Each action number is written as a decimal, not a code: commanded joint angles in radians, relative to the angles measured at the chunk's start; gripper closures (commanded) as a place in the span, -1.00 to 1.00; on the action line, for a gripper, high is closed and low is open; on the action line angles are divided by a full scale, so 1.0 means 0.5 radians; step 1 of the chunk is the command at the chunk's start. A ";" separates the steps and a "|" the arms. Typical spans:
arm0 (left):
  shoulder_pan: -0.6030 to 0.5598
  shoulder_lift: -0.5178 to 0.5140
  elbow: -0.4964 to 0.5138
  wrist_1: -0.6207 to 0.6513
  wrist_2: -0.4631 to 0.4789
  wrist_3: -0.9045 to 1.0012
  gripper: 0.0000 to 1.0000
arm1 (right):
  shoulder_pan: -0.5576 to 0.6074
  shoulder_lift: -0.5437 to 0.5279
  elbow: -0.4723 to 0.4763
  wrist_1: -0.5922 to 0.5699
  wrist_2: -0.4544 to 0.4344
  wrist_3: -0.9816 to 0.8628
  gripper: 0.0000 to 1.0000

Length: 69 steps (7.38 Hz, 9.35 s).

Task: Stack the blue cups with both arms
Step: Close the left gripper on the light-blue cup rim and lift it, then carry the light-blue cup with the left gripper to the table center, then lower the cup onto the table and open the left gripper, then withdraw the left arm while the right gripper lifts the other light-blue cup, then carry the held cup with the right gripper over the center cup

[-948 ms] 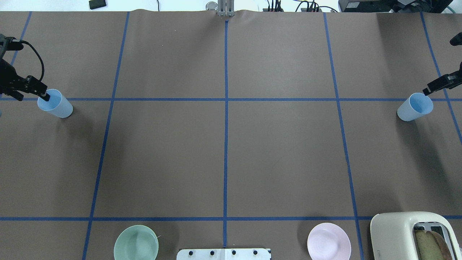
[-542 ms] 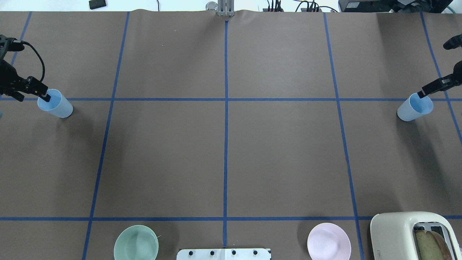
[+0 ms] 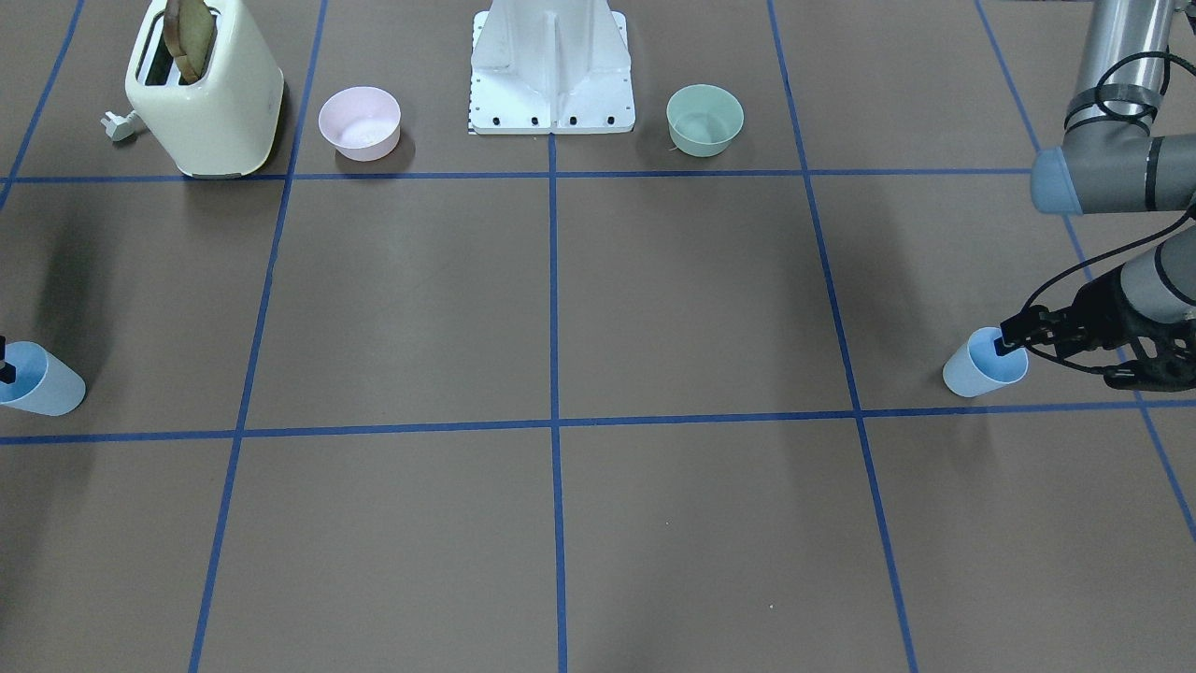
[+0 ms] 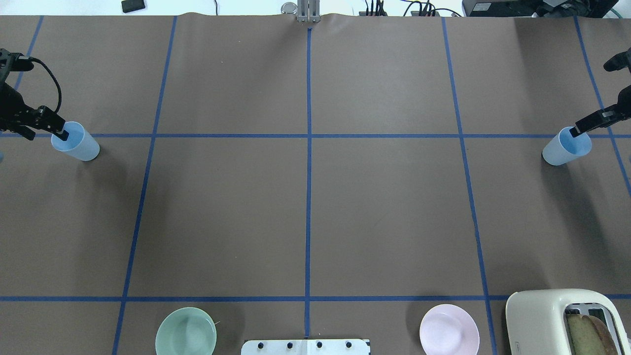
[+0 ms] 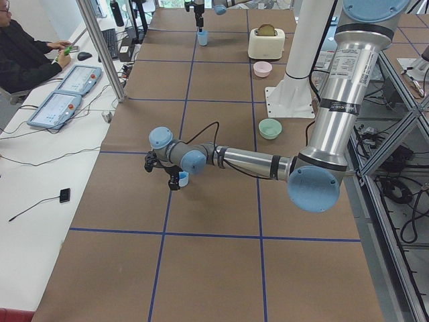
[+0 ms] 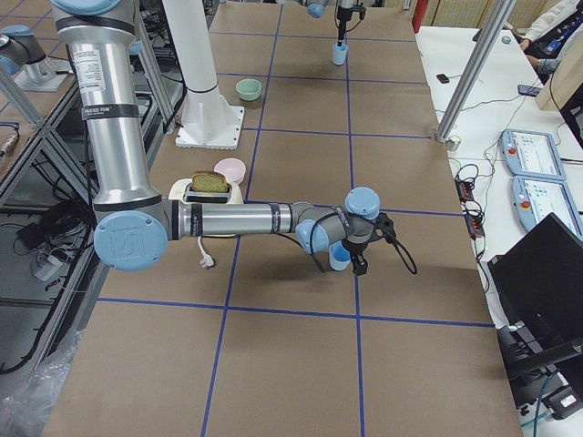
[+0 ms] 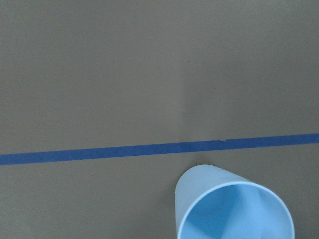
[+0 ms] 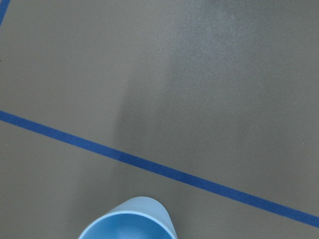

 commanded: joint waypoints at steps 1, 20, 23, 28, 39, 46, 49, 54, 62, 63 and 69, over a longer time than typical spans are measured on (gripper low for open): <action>0.032 0.001 0.005 0.000 -0.003 -0.001 -0.38 | -0.007 -0.001 -0.001 0.001 -0.001 -0.002 -0.96; 0.467 -1.105 -0.201 0.828 0.121 -1.378 1.00 | -0.007 0.002 0.002 0.001 0.002 -0.017 -0.98; 0.590 -1.226 -0.041 0.472 0.365 -1.327 1.00 | -0.007 0.002 0.002 0.001 0.002 -0.017 -0.98; 0.891 -1.333 0.155 0.350 0.540 -1.167 1.00 | -0.007 -0.004 -0.007 0.001 0.002 -0.023 -0.98; 1.008 -1.383 0.309 0.212 0.537 -1.198 0.33 | -0.007 -0.013 -0.004 0.004 -0.001 -0.026 -0.98; 0.748 -1.325 0.168 0.209 0.284 -1.164 -0.75 | -0.007 -0.029 -0.007 0.001 0.002 -0.029 -0.98; 0.469 -1.110 0.030 0.236 0.096 -0.922 -0.84 | -0.013 -0.081 -0.013 0.004 -0.001 -0.100 -0.81; 0.220 -0.865 -0.133 0.276 -0.040 -0.671 -0.84 | -0.071 -0.035 -0.016 -0.003 -0.065 -0.087 0.90; -0.089 -0.524 -0.277 0.404 -0.031 -0.062 -0.89 | -0.041 0.323 0.094 -0.341 0.018 -0.011 1.00; -0.172 -0.484 -0.274 0.545 -0.013 0.180 -0.91 | -0.047 0.400 0.185 -0.519 0.018 0.032 1.00; -0.336 -0.220 -0.118 0.604 0.181 0.823 -0.95 | -0.629 0.808 0.560 -0.791 -0.212 1.153 1.00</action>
